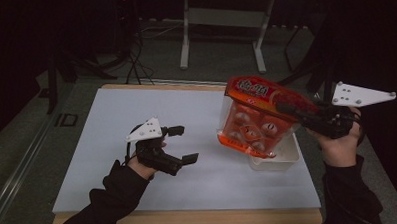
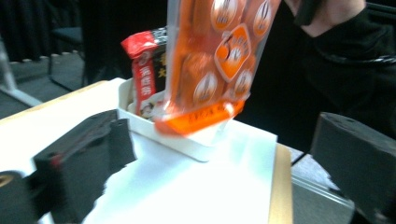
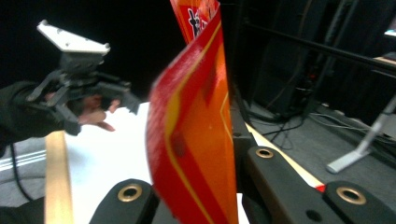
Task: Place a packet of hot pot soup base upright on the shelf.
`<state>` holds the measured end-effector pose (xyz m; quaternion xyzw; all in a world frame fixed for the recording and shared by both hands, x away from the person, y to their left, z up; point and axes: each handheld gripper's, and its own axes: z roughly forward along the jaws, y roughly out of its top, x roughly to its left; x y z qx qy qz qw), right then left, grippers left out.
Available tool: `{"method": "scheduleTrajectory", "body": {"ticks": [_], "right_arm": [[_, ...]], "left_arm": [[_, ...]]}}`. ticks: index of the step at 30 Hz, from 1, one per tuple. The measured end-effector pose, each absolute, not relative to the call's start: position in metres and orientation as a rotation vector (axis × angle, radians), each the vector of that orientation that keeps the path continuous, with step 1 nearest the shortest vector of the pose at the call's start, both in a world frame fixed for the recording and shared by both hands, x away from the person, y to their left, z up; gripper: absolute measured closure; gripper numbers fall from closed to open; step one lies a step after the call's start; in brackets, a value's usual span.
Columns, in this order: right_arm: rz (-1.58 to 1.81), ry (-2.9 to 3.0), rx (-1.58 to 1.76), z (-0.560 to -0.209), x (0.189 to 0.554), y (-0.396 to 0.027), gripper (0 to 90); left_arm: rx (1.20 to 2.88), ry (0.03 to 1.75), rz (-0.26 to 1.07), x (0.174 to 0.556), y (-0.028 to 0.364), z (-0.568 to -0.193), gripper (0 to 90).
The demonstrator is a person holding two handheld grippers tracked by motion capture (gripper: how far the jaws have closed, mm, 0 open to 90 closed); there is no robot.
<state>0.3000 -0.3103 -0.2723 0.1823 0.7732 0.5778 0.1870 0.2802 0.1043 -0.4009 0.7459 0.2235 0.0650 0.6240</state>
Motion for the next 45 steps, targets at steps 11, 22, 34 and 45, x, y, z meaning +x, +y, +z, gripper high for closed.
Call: {"method": "scheduleTrajectory", "body": {"ticks": [11, 22, 34, 45], "right_arm": [[1.550, 2.133, 0.612, -0.271, 0.307, -0.337, 90.0], [1.531, 2.107, 0.693, -0.287, 0.314, -0.367, 90.0], [1.519, 2.112, 0.772, -0.318, 0.326, -0.379, 90.0], [1.481, 2.149, 0.807, -0.334, 0.330, -0.374, 90.0]], "left_arm": [[1.744, 0.589, 0.193, 0.274, 0.117, -0.425, 0.0], [1.771, 0.662, 0.171, 0.270, 0.132, -0.453, 0.0], [1.812, 0.662, 0.196, 0.259, 0.136, -0.483, 0.0], [1.844, 0.673, 0.222, 0.251, 0.137, -0.498, 0.0]]}}
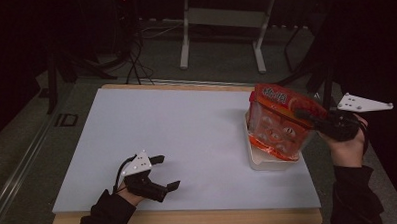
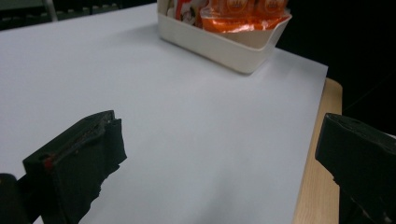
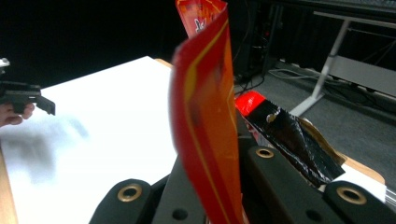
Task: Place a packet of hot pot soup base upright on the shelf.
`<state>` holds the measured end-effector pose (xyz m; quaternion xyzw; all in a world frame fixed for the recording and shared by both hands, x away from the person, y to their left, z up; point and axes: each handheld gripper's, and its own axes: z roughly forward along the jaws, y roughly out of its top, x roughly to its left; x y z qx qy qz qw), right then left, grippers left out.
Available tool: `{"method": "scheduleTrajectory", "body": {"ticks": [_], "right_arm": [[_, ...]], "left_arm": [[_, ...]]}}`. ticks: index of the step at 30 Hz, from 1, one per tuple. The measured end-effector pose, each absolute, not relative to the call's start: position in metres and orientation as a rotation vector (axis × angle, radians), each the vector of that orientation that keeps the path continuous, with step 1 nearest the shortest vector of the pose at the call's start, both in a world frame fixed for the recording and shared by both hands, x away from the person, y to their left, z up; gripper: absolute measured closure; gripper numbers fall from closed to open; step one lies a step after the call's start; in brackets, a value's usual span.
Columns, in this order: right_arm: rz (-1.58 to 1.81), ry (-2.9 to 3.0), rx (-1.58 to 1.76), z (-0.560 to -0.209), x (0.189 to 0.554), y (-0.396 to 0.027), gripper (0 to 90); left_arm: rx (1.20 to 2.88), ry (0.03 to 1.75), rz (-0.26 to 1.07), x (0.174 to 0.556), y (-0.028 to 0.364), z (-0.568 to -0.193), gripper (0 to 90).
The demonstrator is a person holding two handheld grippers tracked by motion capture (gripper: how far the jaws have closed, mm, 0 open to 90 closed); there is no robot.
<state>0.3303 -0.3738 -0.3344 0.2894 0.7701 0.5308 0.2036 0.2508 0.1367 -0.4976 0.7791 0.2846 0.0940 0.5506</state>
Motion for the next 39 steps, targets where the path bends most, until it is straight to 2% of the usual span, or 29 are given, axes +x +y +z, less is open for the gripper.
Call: {"method": "scheduleTrajectory", "body": {"ticks": [14, 39], "right_arm": [[1.510, 2.153, 0.872, -0.355, 0.335, -0.383, 90.0], [1.565, 2.177, 0.896, -0.354, 0.333, -0.393, 90.0]], "left_arm": [[1.823, 0.696, 0.210, 0.253, 0.139, -0.500, 0.0], [1.818, 0.709, 0.196, 0.255, 0.140, -0.502, 0.0]]}}
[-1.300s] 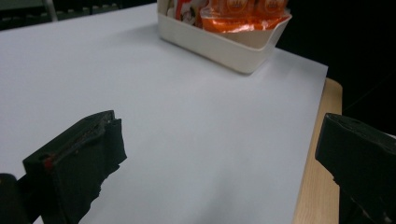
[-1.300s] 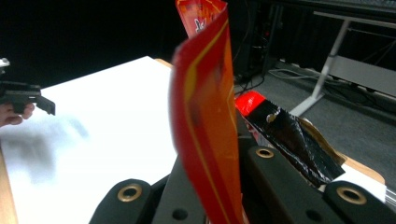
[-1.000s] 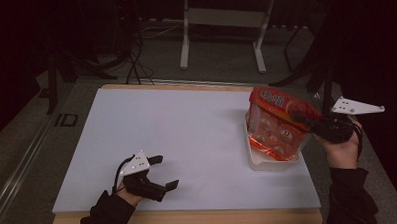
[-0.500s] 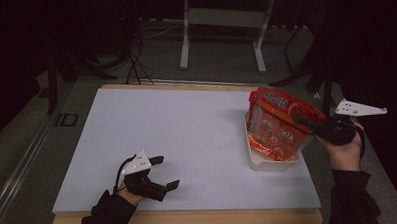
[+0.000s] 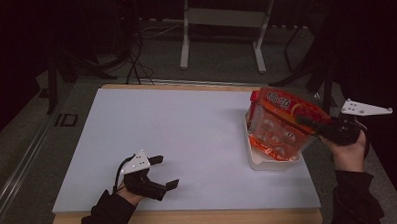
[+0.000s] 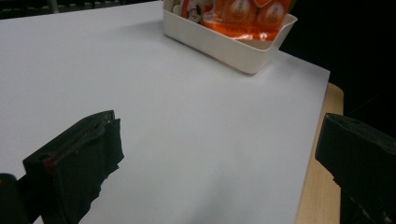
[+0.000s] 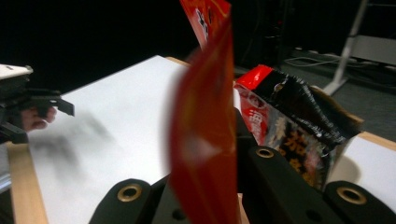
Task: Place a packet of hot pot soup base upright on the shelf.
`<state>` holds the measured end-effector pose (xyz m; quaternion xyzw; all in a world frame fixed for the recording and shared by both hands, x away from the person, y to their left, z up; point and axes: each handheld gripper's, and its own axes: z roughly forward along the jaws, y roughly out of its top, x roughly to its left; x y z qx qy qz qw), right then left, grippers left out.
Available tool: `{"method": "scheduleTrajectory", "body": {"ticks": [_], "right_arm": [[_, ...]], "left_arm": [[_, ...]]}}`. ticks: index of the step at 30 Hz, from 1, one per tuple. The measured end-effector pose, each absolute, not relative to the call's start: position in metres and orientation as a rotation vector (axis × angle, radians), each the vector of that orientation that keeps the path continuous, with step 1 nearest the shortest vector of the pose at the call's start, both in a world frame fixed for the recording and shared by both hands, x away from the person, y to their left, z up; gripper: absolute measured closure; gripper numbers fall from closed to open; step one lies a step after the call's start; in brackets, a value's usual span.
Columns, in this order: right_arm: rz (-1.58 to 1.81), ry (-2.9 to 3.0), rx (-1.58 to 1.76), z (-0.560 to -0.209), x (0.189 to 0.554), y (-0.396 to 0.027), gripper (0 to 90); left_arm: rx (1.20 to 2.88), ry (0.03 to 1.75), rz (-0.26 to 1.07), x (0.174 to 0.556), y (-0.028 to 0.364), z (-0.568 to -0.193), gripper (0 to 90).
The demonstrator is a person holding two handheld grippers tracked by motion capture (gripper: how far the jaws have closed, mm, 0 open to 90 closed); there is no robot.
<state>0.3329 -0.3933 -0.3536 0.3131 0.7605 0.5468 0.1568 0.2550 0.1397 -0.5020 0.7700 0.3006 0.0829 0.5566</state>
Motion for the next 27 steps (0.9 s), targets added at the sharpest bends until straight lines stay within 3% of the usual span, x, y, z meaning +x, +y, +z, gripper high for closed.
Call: {"method": "scheduleTrajectory", "body": {"ticks": [21, 27], "right_arm": [[1.452, 2.200, 0.860, -0.341, 0.326, -0.389, 90.0], [1.389, 2.260, 0.888, -0.353, 0.335, -0.379, 90.0]], "left_arm": [[1.822, 0.708, 0.197, 0.254, 0.139, -0.503, 0.0], [1.816, 0.711, 0.192, 0.254, 0.139, -0.504, 0.0]]}}
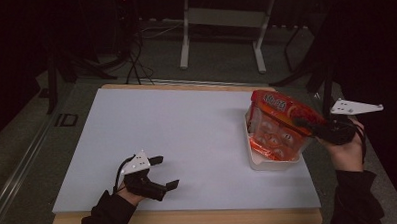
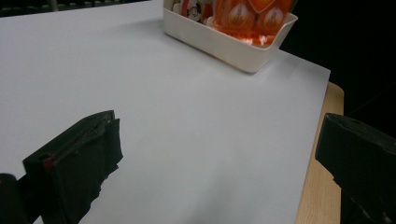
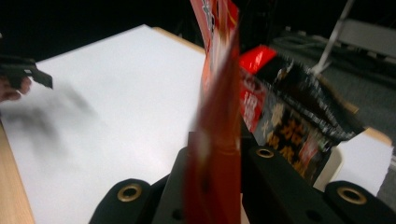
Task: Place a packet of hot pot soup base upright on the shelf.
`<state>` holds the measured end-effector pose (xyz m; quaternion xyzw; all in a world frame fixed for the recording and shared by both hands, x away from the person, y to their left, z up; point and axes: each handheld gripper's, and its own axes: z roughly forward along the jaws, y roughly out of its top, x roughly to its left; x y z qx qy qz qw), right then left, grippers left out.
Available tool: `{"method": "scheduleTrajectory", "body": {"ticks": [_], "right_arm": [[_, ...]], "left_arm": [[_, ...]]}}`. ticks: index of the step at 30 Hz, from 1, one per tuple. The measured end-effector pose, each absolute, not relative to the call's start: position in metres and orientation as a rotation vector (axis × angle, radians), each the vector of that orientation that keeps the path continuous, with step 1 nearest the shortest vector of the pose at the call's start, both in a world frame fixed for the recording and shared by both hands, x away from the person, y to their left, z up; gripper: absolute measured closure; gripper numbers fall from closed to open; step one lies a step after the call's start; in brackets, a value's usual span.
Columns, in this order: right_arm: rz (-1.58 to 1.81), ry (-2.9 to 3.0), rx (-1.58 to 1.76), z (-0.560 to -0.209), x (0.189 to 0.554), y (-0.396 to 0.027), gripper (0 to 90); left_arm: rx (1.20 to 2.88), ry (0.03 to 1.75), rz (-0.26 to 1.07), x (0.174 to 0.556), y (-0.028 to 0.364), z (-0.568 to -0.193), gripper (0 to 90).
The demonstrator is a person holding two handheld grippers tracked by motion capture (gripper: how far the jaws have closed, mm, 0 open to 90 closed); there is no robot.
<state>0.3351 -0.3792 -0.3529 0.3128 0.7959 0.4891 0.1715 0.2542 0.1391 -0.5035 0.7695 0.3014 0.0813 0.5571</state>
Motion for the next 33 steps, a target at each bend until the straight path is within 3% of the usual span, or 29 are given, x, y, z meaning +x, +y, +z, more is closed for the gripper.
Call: {"method": "scheduleTrajectory", "body": {"ticks": [9, 14, 19, 23, 29, 33], "right_arm": [[1.447, 2.252, 0.998, -0.387, 0.347, -0.391, 89.9], [1.462, 2.232, 1.010, -0.389, 0.344, -0.399, 88.1], [1.551, 2.157, 0.953, -0.372, 0.336, -0.397, 70.1], [1.542, 2.105, 0.908, -0.353, 0.330, -0.390, 61.2], [1.557, 2.055, 0.852, -0.332, 0.323, -0.380, 56.2], [1.581, 2.030, 0.827, -0.324, 0.319, -0.368, 44.7]], "left_arm": [[1.823, 0.716, 0.187, 0.255, 0.139, -0.506, 0.0], [1.826, 0.718, 0.182, 0.255, 0.139, -0.507, 0.0], [1.823, 0.720, 0.182, 0.255, 0.138, -0.508, 0.0], [1.825, 0.713, 0.186, 0.255, 0.138, -0.507, 0.0], [1.817, 0.715, 0.182, 0.255, 0.139, -0.507, 0.0], [1.818, 0.714, 0.180, 0.255, 0.139, -0.507, 0.0]]}}
